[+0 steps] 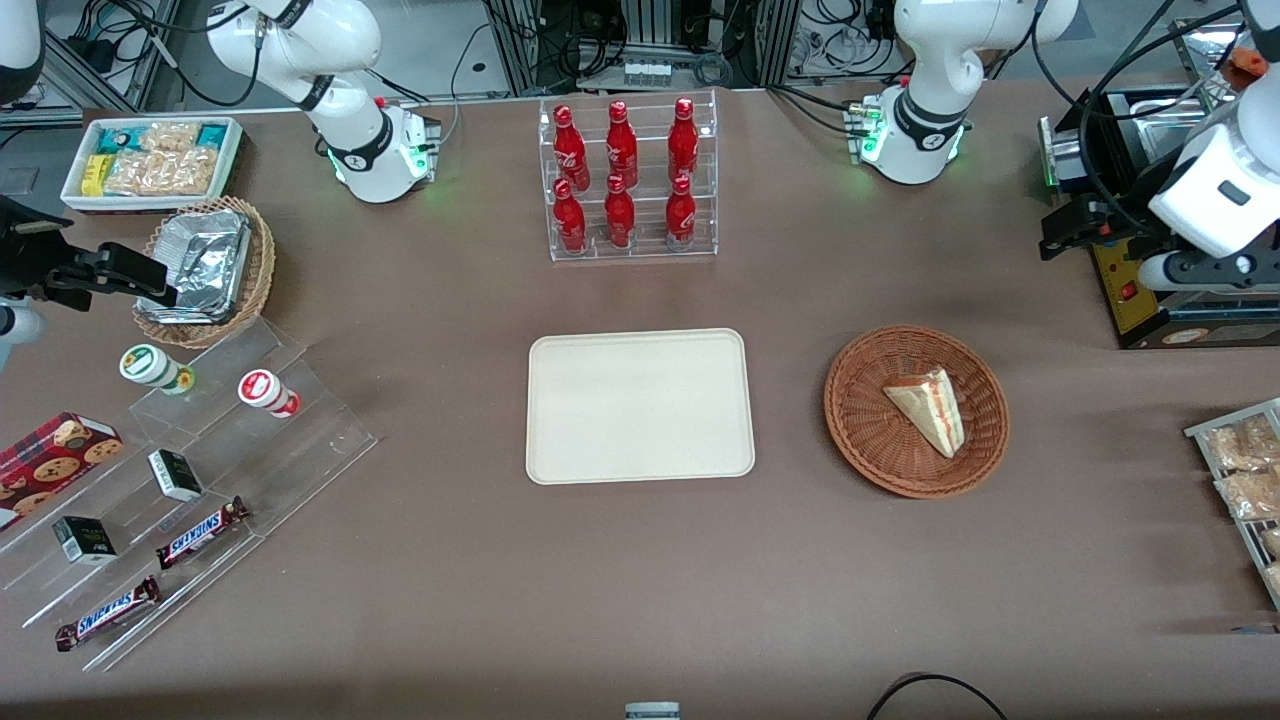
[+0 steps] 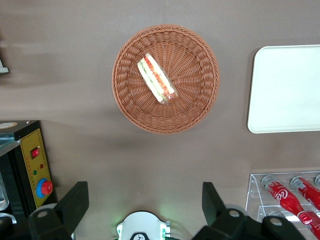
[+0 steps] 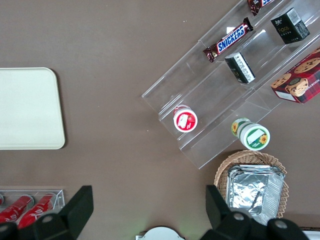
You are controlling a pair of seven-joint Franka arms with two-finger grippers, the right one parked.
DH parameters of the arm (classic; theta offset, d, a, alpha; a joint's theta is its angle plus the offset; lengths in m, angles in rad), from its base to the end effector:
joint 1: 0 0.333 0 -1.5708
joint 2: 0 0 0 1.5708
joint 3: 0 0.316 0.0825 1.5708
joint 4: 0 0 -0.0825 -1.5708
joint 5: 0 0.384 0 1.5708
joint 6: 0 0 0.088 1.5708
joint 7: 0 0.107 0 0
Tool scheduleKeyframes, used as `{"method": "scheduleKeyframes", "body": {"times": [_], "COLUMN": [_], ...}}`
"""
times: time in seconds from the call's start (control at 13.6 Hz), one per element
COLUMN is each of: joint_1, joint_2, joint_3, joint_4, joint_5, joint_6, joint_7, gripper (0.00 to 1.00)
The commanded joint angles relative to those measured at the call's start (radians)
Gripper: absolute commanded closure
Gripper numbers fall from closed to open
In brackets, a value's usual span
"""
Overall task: Place sandwich from basket to tray
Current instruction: 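Move the left gripper over the wicker basket toward the sandwich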
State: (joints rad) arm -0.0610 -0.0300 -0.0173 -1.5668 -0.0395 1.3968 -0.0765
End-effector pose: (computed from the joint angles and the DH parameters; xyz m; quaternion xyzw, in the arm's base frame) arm 0.5242 -0.0461 0.6287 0.9974 -0.0029 -0.0712 0.0139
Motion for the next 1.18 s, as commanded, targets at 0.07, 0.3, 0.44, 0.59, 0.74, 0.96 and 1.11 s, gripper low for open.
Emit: {"method": "scheduleKeyframes", "body": {"times": [0.07,0.3,0.44,0.59,0.74,0.96,1.11], "joint_1": [-0.013,-0.017,-0.017,-0.017,-0.017,-0.016,-0.016], "joint_2": [0.007,0.001,-0.022,-0.021,-0.022,-0.014,-0.005], "joint_3": [0.005,0.002,0.002,0.002,0.002,0.002,0.004], "joint_4": [-0.005,-0.141,-0.249,-0.333,-0.431,-0.565,-0.639], "joint_5": [-0.007,-0.007,-0.007,-0.003,0.0,0.0,0.0], "joint_6": [-0.012,0.106,0.221,0.324,0.459,0.678,0.816], "joint_7": [0.012,0.012,0.012,0.008,0.004,-0.015,-0.066], "gripper": [0.0,0.0,0.0,0.0,0.0,0.0,0.0]}}
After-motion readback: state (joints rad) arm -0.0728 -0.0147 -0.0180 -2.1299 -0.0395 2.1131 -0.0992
